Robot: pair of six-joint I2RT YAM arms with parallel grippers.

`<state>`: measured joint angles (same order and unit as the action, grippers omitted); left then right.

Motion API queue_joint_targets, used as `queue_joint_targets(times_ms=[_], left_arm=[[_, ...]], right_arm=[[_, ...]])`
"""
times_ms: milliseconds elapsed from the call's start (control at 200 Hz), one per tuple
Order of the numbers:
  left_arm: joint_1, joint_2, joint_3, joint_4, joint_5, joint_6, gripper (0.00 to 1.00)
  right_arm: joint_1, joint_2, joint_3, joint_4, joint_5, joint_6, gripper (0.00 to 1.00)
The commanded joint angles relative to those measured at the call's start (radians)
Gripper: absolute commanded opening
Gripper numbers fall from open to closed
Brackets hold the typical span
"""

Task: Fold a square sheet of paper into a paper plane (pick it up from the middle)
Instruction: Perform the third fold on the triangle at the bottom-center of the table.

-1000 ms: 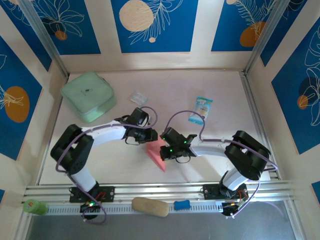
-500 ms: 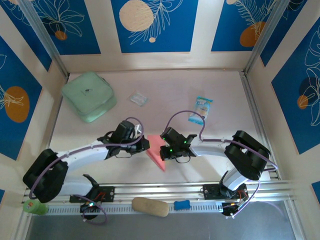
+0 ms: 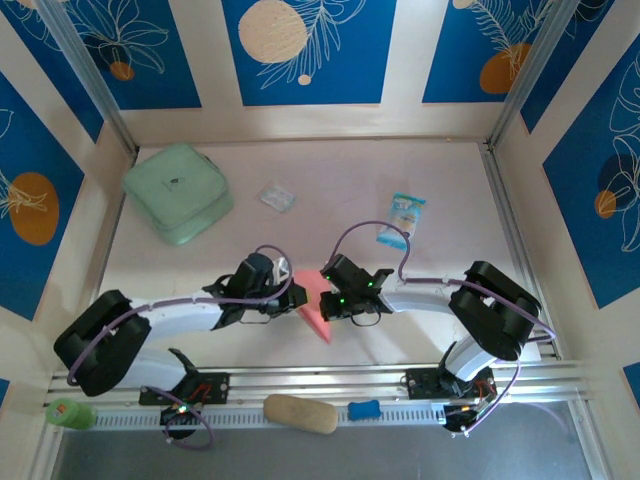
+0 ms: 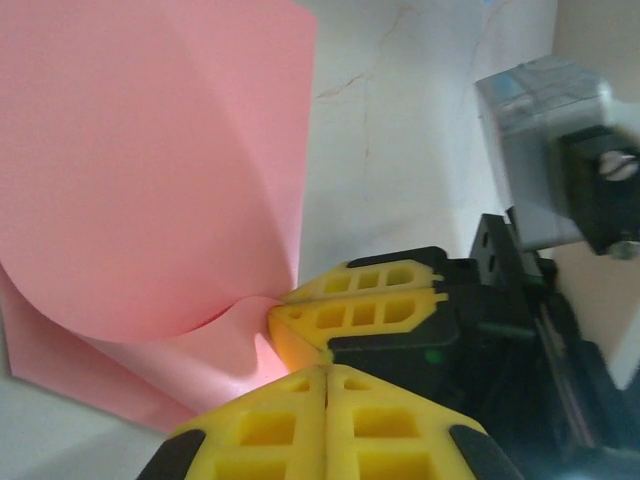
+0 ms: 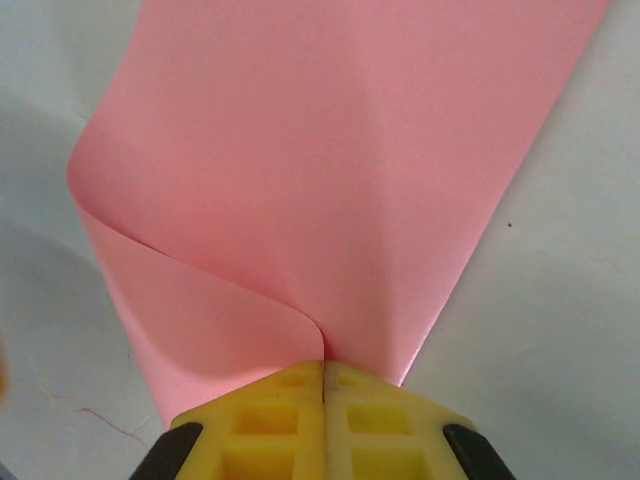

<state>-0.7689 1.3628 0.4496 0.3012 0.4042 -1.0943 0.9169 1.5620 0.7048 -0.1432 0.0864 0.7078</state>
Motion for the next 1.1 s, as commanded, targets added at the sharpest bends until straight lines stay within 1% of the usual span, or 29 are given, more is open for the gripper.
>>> queue_joint_targets(times_ms=[0, 395, 545, 780, 1095], left_arm=[[-0.017, 0.038, 0.011, 0.033, 0.02, -0.009, 0.0], [-0.032, 0.11, 0.024, 0.052, 0.04, -0.008, 0.0], [-0.035, 0.128, 0.016, 0.04, 0.022, -0.005, 0.0], [-0.034, 0.136, 0.019, -0.039, -0.014, 0.02, 0.0], [-0.035, 0.16, 0.018, -0.052, -0.024, 0.031, 0.0]], right_arm=[[0.005, 0.025, 0.0, -0.038, 0.012, 0.002, 0.02], [0.006, 0.022, 0.002, -0.046, 0.015, 0.001, 0.02], [0.004, 0.021, 0.001, -0.047, 0.012, -0.001, 0.02], [0.005, 0.021, 0.003, -0.05, 0.01, -0.005, 0.02], [0.004, 0.02, 0.006, -0.049, 0.006, -0.005, 0.02]])
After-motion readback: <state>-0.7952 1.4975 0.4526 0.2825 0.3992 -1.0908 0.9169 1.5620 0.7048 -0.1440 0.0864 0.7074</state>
